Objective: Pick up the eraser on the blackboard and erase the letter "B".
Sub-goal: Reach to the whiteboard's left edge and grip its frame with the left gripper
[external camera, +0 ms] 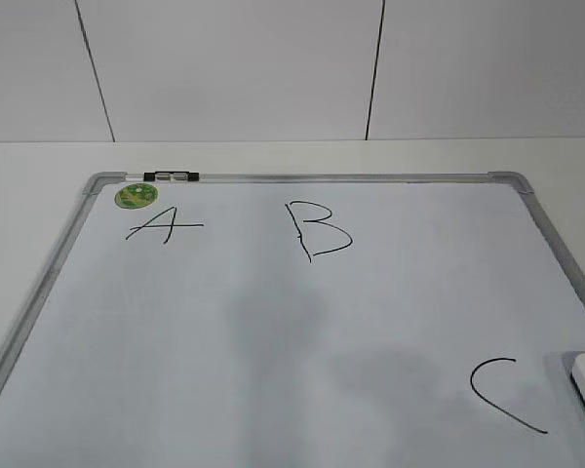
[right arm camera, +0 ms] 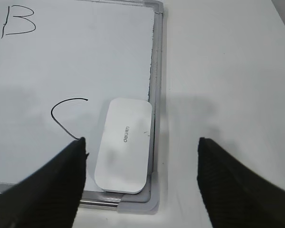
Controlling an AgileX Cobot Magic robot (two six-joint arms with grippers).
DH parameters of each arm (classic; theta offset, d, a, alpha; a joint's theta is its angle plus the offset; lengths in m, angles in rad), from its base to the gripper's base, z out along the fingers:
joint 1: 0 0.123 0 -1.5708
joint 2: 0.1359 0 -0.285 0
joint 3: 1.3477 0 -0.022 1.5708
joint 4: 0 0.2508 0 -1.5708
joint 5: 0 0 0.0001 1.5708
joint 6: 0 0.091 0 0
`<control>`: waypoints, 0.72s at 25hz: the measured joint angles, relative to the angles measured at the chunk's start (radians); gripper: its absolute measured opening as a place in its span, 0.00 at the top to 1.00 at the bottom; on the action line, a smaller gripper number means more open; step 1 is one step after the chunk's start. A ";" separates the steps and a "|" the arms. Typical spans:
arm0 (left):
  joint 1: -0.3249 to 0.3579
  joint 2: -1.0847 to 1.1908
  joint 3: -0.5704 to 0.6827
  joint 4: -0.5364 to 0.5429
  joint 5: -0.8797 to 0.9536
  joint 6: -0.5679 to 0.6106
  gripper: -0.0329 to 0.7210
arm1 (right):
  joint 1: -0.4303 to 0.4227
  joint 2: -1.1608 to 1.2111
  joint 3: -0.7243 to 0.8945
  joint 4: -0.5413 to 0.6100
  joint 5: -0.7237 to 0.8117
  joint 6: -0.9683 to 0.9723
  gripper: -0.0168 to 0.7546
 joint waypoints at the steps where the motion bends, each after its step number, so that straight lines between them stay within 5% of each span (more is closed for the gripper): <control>1: 0.000 0.000 0.000 0.000 0.000 0.000 0.63 | 0.000 0.000 0.000 0.000 0.000 0.000 0.22; 18: 0.000 0.000 0.000 0.000 0.000 0.000 0.63 | 0.000 0.069 -0.004 0.004 0.018 0.018 0.22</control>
